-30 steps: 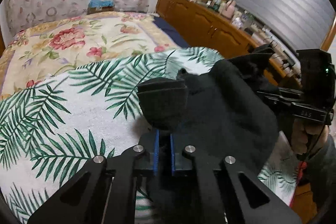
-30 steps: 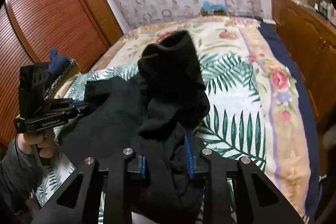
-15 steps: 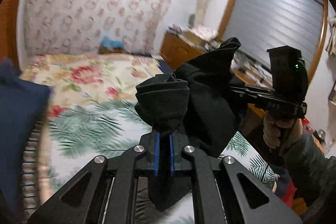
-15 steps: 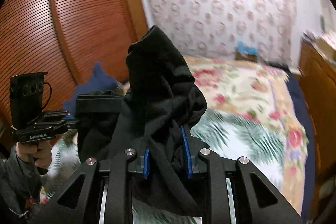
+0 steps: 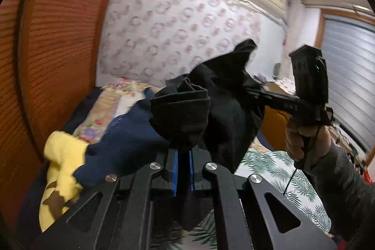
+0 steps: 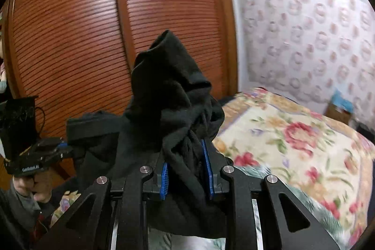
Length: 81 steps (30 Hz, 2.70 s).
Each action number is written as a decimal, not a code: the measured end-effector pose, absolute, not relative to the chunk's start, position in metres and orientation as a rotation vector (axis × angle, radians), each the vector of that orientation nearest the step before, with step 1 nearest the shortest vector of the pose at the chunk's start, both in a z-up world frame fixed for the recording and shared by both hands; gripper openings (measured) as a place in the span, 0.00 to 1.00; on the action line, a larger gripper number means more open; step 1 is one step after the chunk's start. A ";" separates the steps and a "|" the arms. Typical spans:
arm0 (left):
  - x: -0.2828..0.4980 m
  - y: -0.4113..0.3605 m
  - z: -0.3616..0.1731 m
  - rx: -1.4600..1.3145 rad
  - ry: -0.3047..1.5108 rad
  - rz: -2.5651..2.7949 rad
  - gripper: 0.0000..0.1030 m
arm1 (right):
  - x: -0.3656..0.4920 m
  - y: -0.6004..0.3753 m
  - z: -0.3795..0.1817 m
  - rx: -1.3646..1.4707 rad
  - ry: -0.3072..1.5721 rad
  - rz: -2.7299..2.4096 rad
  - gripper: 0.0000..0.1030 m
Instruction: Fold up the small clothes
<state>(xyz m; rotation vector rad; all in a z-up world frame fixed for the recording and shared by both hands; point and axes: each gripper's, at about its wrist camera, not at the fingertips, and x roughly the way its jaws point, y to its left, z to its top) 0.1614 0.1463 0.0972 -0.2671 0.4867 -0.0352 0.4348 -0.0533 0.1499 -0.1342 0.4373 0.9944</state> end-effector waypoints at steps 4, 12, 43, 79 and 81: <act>0.165 0.167 0.075 -0.288 0.520 0.030 0.08 | 0.477 0.004 0.142 -0.197 0.475 1.030 0.24; 0.179 0.193 0.026 -0.316 0.621 0.152 0.08 | 0.565 0.077 0.101 -0.258 0.620 0.979 0.29; 0.180 0.160 0.025 -0.131 0.603 0.183 0.65 | 0.526 0.130 0.076 -0.184 0.517 0.900 0.47; 0.096 0.009 0.069 -0.003 0.532 -0.018 0.85 | 0.182 -0.096 0.101 -0.057 0.385 0.651 0.63; 0.092 -0.003 0.069 0.002 0.529 -0.019 0.85 | 0.164 -0.106 0.102 -0.050 0.378 0.618 0.65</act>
